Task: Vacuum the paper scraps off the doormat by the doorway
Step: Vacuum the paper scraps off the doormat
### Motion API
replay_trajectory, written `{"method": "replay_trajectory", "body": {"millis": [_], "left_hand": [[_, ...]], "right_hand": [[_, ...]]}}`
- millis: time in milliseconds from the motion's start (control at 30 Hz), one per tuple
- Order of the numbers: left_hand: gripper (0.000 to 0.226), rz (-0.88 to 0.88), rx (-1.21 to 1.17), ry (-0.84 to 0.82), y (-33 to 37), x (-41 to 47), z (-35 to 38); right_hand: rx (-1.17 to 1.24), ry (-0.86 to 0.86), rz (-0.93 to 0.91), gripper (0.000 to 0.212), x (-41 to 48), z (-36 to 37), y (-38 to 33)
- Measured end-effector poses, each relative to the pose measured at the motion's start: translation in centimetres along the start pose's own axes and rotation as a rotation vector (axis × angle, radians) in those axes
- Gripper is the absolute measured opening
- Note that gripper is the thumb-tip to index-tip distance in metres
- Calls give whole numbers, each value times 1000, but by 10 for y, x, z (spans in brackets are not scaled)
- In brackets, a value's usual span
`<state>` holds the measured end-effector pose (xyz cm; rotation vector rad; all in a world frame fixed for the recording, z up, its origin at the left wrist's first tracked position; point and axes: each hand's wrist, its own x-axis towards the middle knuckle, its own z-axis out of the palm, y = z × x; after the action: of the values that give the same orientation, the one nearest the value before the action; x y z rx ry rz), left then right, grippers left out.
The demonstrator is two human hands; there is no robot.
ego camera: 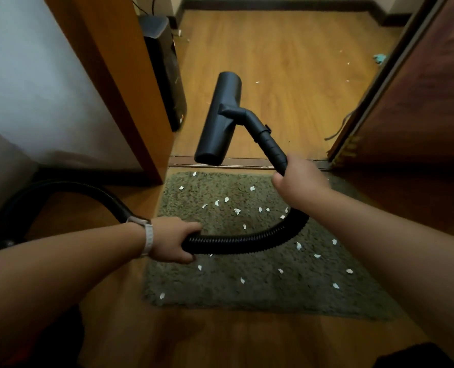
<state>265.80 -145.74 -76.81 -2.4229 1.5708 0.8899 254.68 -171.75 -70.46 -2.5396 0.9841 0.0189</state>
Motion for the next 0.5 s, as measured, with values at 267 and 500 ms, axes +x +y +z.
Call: {"method": "replay_trajectory", "body": {"millis": [267, 500], "left_hand": [[23, 9, 108, -52, -76, -9, 27], [20, 140, 133, 23, -66, 12, 29]], "right_hand": [[-82, -93, 128, 27, 18, 69, -3], [-216, -117, 84, 23, 11, 94, 0]]}}
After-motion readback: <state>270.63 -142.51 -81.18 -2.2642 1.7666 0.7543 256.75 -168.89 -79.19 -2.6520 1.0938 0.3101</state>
